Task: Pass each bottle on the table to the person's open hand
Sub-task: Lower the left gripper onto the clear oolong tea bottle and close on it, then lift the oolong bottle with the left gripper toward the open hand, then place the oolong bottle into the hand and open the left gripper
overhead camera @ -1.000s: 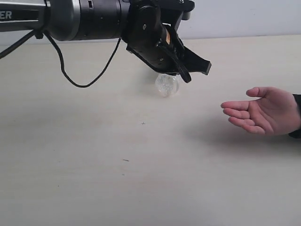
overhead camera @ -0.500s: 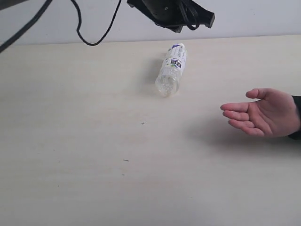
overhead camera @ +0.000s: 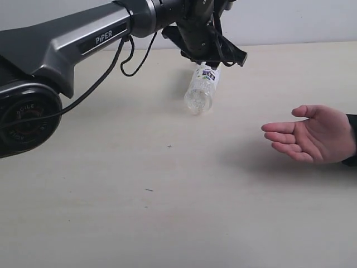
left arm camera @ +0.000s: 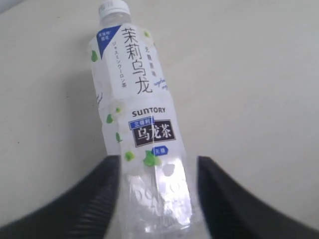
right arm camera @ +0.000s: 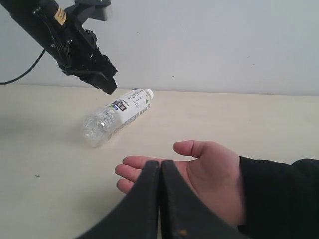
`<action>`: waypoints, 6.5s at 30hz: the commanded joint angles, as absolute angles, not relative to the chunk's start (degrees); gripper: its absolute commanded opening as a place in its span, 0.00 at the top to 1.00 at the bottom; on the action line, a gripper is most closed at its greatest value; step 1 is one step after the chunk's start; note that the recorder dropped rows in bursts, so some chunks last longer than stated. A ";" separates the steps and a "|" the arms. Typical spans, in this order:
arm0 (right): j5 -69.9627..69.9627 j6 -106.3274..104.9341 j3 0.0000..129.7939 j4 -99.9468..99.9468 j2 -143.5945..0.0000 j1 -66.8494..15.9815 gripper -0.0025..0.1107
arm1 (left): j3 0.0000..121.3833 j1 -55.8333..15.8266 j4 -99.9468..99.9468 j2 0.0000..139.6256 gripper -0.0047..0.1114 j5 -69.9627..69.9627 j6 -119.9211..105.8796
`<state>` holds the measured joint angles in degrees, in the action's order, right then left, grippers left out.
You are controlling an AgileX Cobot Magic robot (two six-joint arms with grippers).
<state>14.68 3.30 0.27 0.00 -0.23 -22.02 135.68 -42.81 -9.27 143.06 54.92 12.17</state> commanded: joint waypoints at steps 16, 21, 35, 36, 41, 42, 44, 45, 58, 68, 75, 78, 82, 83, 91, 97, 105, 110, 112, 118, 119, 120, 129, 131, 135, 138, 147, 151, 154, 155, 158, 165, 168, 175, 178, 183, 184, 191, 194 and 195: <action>13.97 3.07 0.00 0.00 0.00 -22.07 0.98 | 136.27 -42.31 -9.98 148.53 0.26 48.71 13.89; 13.97 3.07 0.00 0.00 0.00 -22.07 0.98 | 136.27 -42.31 -10.30 148.65 0.25 48.58 15.95; 13.97 3.07 0.00 0.00 0.00 -22.07 0.98 | 135.78 -42.31 -10.30 148.65 0.22 49.26 18.31; 13.97 3.07 0.00 0.00 0.00 -22.07 0.98 | 135.57 -42.31 -10.30 148.65 0.22 49.26 18.47; 13.97 3.07 0.00 0.00 0.00 -22.07 0.98 | 134.53 -42.31 -10.30 148.65 0.22 49.38 18.47; 13.97 3.07 0.00 0.00 0.00 -22.07 0.98 | 134.53 -42.31 -10.30 148.65 0.22 49.64 18.47; 13.97 3.07 0.00 0.00 0.00 -22.07 0.98 | 134.53 -42.31 -10.30 148.65 0.22 49.64 18.47; 13.97 3.07 0.00 0.00 0.00 -22.07 0.98 | 134.53 -42.31 -10.30 148.65 0.22 49.61 18.22; 13.97 3.07 0.00 0.00 0.00 -22.07 0.98 | 134.53 -42.31 -10.30 150.03 0.22 51.13 18.21; 13.97 3.07 0.00 0.00 0.00 -22.07 0.98 | 134.53 -42.31 -10.51 150.03 0.62 51.47 18.48; 13.97 3.07 0.00 0.00 0.00 -22.07 0.98 | 134.53 -42.31 -10.38 149.92 0.96 52.42 20.88; 13.97 3.07 0.00 0.00 0.00 -22.07 0.98 | 134.53 -42.31 -10.91 149.50 0.96 51.90 21.72; 13.97 3.07 0.00 0.00 0.00 -22.07 0.98 | 134.53 -42.94 -11.32 148.38 0.96 52.16 23.41; 13.97 3.07 0.00 0.00 0.00 -22.07 0.98 | 134.53 -43.19 -11.32 148.04 0.96 52.42 23.55; 13.97 3.07 0.00 0.00 0.00 -22.07 0.98 | 134.53 -44.83 -11.48 143.56 0.96 58.20 25.74; 13.97 3.07 0.00 0.00 0.00 -22.07 0.98 | 134.53 -46.63 -11.48 140.29 0.96 61.29 28.15; 13.97 3.07 0.00 0.00 0.00 -22.07 0.98 | 134.53 -51.14 -11.38 137.16 0.96 64.28 29.55; 13.97 3.07 0.00 0.00 0.00 -22.07 0.98 | 134.53 -56.16 -14.86 135.68 0.96 63.69 32.18; 13.97 3.07 0.00 0.00 0.00 -22.07 0.98 | 134.53 -58.57 -19.48 135.57 0.96 63.63 35.78; 13.97 3.07 0.00 0.00 0.00 -22.07 0.98 | 134.53 -62.96 -26.80 135.57 0.96 64.27 41.06; 13.97 3.07 0.00 0.00 0.00 -22.07 0.98 | 134.53 -63.31 -26.68 135.54 0.96 64.27 41.11; 13.97 3.07 0.00 0.00 0.00 -22.07 0.98 | 134.53 -63.51 -26.57 135.54 0.96 64.40 41.21; 13.97 3.07 0.00 0.00 0.00 -22.07 0.98 | 134.28 -64.76 -26.61 133.48 0.96 69.84 38.07; 13.97 3.07 0.00 0.00 0.00 -22.07 0.98 | 131.66 -64.86 -26.77 130.82 0.96 69.86 37.95; 13.97 3.07 0.00 0.00 0.00 -22.07 0.98 | 122.12 -66.43 -29.93 123.71 0.96 65.69 39.94; 13.97 3.07 0.00 0.00 0.00 -22.07 0.98 | 109.19 -66.94 -30.21 117.42 0.96 54.99 45.69; 13.97 3.07 0.00 0.00 0.00 -22.07 0.98 | 76.26 -64.48 -52.99 106.57 0.96 10.10 87.80; 13.97 3.07 0.00 0.00 0.00 -22.07 0.98 | 74.56 -62.75 -54.28 107.75 0.96 3.35 95.70; 13.97 3.07 0.00 0.00 0.00 -22.07 0.98 | 74.56 -61.83 -54.17 108.85 0.96 1.80 99.39; 13.97 3.07 0.00 0.00 0.00 -22.07 0.98 | 74.56 -61.69 -53.85 109.29 0.96 1.23 100.77; 13.97 3.07 0.00 0.00 0.00 -22.07 0.98 | 74.56 -61.07 -51.46 110.10 0.96 -1.79 102.31; 13.97 3.07 0.00 0.00 0.00 -22.07 0.98 | 74.79 -60.53 -46.36 113.83 0.96 -9.22 102.26; 13.97 3.07 0.00 0.00 0.00 -22.07 0.98 | 74.90 -60.53 -43.37 115.44 0.96 -12.56 101.68; 13.97 3.07 0.00 0.00 0.00 -22.07 0.98 | 77.96 -60.53 -37.03 119.75 0.96 -12.56 97.30; 13.97 3.07 0.00 0.00 0.00 -22.07 0.98 | 79.03 -60.53 -36.91 121.24 0.96 -12.85 97.50; 13.97 3.07 0.00 0.00 0.00 -22.07 0.98 | 80.12 -60.53 -35.73 123.57 0.96 -13.58 97.78; 13.97 3.07 0.00 0.00 0.00 -22.07 0.98 | 80.12 -60.53 -35.05 123.85 0.96 -14.18 97.78; 13.97 3.07 0.00 0.00 0.00 -22.07 0.98 | 80.12 -60.53 -29.28 126.53 0.96 -19.68 97.78; 13.97 3.07 0.00 0.00 0.00 -22.07 0.98 | 80.12 -60.53 -27.47 127.52 0.96 -21.80 97.68; 13.97 3.07 0.00 0.00 0.00 -22.07 0.98 | 80.12 -60.53 -27.14 127.77 0.96 -21.97 97.68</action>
<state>14.40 3.30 0.27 0.00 -0.23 -22.02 79.70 -60.61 -28.93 127.08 -19.85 97.90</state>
